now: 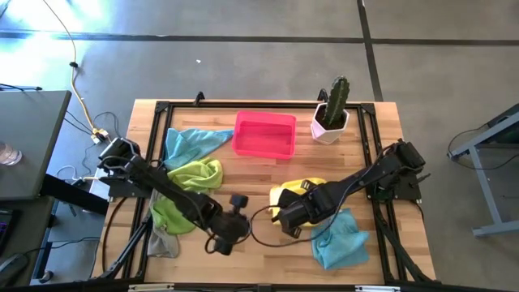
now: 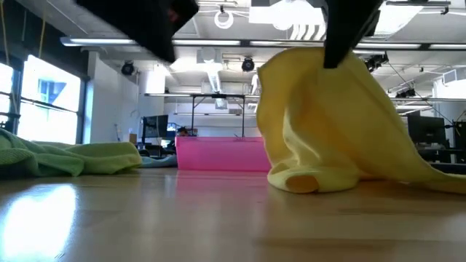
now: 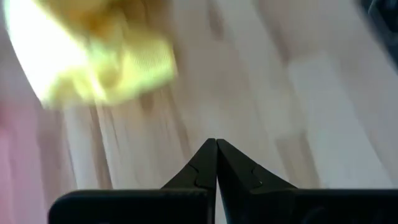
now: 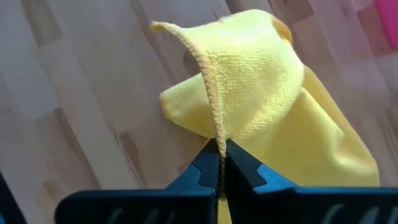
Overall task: Fold microfiber towels
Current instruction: Fold the yellow microfiber cloth on the table
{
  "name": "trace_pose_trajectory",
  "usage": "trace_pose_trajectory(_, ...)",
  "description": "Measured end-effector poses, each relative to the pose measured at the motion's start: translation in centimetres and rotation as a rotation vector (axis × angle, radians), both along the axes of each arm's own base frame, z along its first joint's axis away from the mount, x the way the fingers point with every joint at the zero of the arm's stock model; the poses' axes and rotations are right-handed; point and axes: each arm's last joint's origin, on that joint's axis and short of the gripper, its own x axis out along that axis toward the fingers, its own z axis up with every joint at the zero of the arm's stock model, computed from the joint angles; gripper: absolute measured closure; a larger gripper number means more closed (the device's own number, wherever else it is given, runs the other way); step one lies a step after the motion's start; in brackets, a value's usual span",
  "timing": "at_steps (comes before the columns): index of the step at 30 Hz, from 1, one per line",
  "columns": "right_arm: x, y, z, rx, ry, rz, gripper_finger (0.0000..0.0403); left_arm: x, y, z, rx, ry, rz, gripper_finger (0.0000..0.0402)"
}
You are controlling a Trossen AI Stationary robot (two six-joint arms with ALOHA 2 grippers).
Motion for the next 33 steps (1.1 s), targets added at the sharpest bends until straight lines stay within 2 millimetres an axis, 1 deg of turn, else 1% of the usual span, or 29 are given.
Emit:
trace_pose_trajectory(3, 0.1, 0.1, 0.0, 0.010, -0.015, -0.007, 0.0402, 1.0, -0.4, 0.9, 0.069, -0.157, -0.029, 0.0401)
trace_pose_trajectory(6, 0.3, 0.2, 0.1, 0.022, -0.037, -0.007, 0.0402, 1.9, -0.4, 1.8, 0.135, -0.290, -0.016, 0.0401)
trace_pose_trajectory(10, 0.7, 0.3, 0.2, 0.034, -0.075, 0.012, 0.0402, 2.6, 0.0, 2.3, 0.191, -0.363, -0.015, 0.0399)
trace_pose_trajectory(15, 1.0, 0.4, 0.3, 0.044, -0.102, 0.018, 0.0403, 2.9, 0.6, 2.5, 0.247, -0.374, -0.013, 0.0373)
trace_pose_trajectory(21, 1.2, 0.5, 0.4, 0.035, -0.125, 0.070, 0.0403, 3.2, 1.4, 2.5, 0.258, -0.370, 0.002, 0.0315)
trace_pose_trajectory(24, 1.5, 0.5, 0.5, 0.013, -0.155, 0.089, 0.0403, 3.4, 2.0, 2.5, 0.241, -0.376, 0.044, 0.0287)
trace_pose_trajectory(26, 1.6, 0.5, 0.6, -0.007, -0.173, 0.091, 0.0403, 3.7, 2.5, 2.1, 0.235, -0.380, 0.108, 0.0273)
trace_pose_trajectory(29, 1.7, 0.5, 0.6, -0.026, -0.189, 0.108, 0.0403, 3.9, 3.4, 1.7, 0.250, -0.363, 0.192, 0.0261)
trace_pose_trajectory(33, 1.7, 0.4, 0.6, -0.039, -0.192, 0.105, 0.0403, 3.8, 4.3, 0.9, 0.241, -0.301, 0.242, 0.0262)
